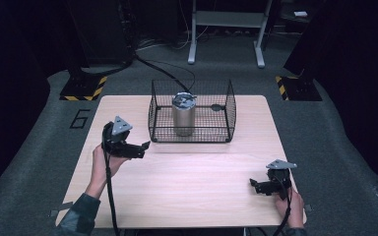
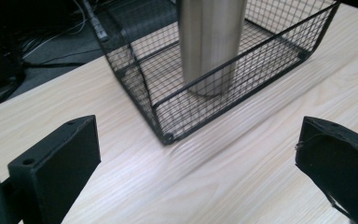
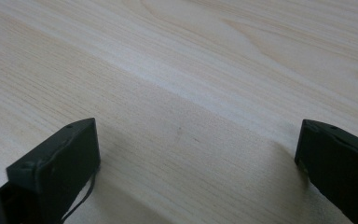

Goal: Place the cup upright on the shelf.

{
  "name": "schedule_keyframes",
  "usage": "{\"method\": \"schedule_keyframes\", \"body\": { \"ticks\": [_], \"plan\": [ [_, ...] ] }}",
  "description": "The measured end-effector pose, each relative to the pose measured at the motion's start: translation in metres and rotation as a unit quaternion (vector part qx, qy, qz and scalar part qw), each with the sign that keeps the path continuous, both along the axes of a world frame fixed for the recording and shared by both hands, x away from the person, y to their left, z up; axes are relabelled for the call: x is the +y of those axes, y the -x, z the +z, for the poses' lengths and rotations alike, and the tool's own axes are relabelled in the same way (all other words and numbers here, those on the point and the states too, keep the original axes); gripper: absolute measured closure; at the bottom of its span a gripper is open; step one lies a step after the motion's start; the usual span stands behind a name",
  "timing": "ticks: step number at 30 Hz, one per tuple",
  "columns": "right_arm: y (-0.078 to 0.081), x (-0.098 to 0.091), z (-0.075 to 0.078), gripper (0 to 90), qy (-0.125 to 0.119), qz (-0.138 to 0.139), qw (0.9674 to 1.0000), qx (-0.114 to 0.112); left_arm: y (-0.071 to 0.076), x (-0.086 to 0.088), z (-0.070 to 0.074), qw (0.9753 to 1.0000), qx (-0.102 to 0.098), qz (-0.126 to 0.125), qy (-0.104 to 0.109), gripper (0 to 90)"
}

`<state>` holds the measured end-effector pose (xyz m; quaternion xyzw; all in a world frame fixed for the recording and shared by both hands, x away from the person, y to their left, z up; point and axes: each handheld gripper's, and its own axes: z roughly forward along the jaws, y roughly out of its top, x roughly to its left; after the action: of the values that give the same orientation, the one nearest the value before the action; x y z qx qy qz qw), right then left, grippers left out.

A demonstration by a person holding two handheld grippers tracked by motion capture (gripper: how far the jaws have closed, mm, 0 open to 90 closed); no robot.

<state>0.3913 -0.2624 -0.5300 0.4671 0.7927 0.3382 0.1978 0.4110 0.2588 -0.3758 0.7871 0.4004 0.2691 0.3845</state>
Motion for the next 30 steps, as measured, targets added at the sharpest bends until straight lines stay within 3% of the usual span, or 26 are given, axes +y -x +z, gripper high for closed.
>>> {"method": "schedule_keyframes", "body": {
  "ticks": [14,17,21,25,27,28,30],
  "plan": [
    [0.000,0.000,0.000,0.0,0.001,0.002,1.0000,0.001,0.023,0.041,-0.035,0.9989,0.019,0.043,0.005,0.0],
    [0.000,0.000,0.000,0.0,0.001,0.002,1.0000,0.001,0.030,0.055,-0.050,0.9978,0.030,0.058,0.013,0.0],
    [0.000,0.000,0.000,0.0,0.001,0.002,1.0000,0.001,0.035,0.063,-0.061,0.9970,0.038,0.067,0.011,0.0],
    [0.000,0.000,0.000,0.0,0.001,0.002,1.0000,0.001,0.039,0.074,-0.081,0.9950,0.051,0.084,0.018,0.0],
    [0.000,0.000,0.000,0.0,0.001,0.002,1.0000,0.001,0.039,0.076,-0.084,0.9947,0.053,0.086,0.020,0.0],
    [0.000,0.000,0.000,0.0,0.001,0.002,1.0000,0.001,0.040,0.080,-0.094,0.9933,0.060,0.095,0.027,0.0],
    [0.000,0.000,0.000,0.0,0.000,0.001,1.0000,0.001,0.040,0.083,-0.097,0.9929,0.065,0.096,0.028,0.0]
  ]
}}
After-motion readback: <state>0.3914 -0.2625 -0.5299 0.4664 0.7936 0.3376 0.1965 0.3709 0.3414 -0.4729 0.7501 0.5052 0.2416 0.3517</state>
